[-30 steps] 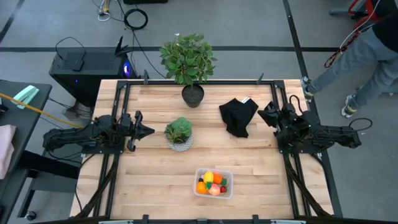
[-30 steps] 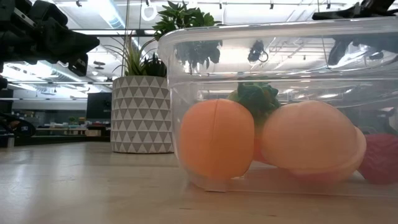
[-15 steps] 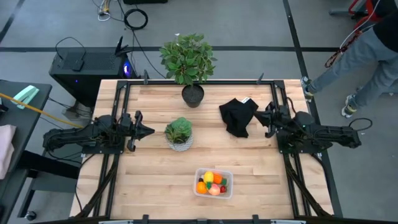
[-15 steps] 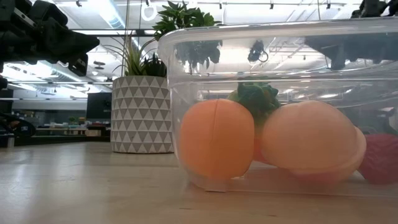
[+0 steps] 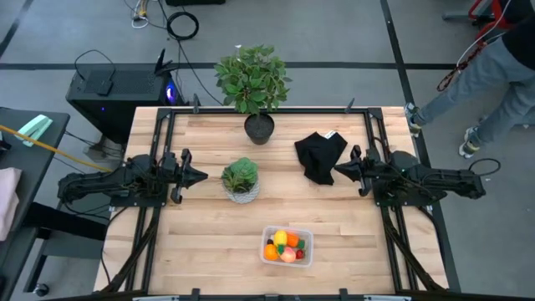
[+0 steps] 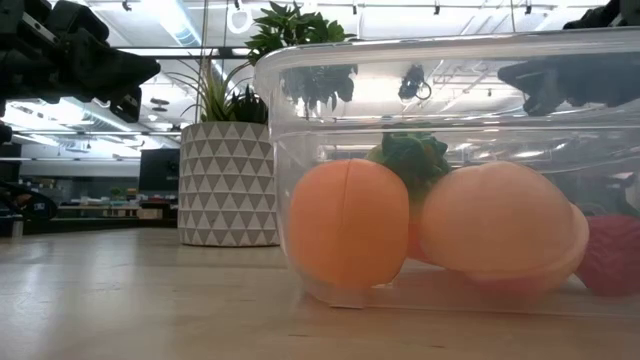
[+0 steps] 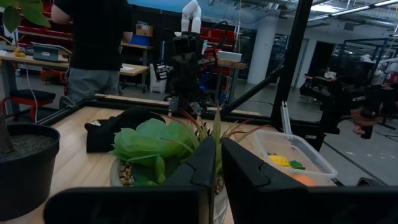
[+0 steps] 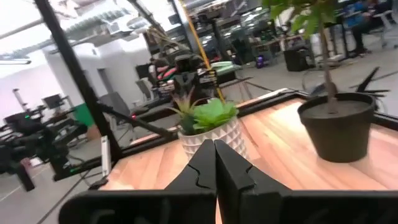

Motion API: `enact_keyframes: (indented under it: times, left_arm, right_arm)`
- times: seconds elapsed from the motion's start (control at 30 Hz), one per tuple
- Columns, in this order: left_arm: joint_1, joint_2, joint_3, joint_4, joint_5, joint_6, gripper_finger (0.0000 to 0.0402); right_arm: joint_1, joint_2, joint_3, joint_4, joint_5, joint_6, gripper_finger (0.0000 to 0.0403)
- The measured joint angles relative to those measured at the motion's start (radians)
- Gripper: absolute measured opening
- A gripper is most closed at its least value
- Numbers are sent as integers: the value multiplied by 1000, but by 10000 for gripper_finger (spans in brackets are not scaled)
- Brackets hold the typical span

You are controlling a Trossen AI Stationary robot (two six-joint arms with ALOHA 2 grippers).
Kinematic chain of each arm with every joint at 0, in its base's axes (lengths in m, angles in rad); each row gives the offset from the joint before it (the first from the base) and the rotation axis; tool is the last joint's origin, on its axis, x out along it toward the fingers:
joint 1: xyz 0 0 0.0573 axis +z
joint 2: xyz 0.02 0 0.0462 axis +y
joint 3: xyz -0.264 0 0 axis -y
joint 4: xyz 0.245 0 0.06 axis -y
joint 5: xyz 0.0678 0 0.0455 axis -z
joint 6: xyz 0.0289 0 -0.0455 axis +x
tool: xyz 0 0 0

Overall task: Pick and placing Produce into tupperware
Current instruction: Return to Home Position

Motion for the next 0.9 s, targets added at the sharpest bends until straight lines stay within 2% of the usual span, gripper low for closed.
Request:
enact_keyframes:
  times: [0.17,0.3,0.67,0.9]
  left_arm:
    - [0,0,0,0,0,0,24]
    - [0,0,0,0,0,0,26]
    - [0,0,0,0,0,0,32]
    - [0,0,0,0,0,0,23]
  right_arm:
    - [0,0,0,-18,-102,11,0]
    - [9,0,0,-35,-140,15,0]
    - [85,0,0,-32,-146,28,0]
    - [127,24,0,-31,-138,-69,0]
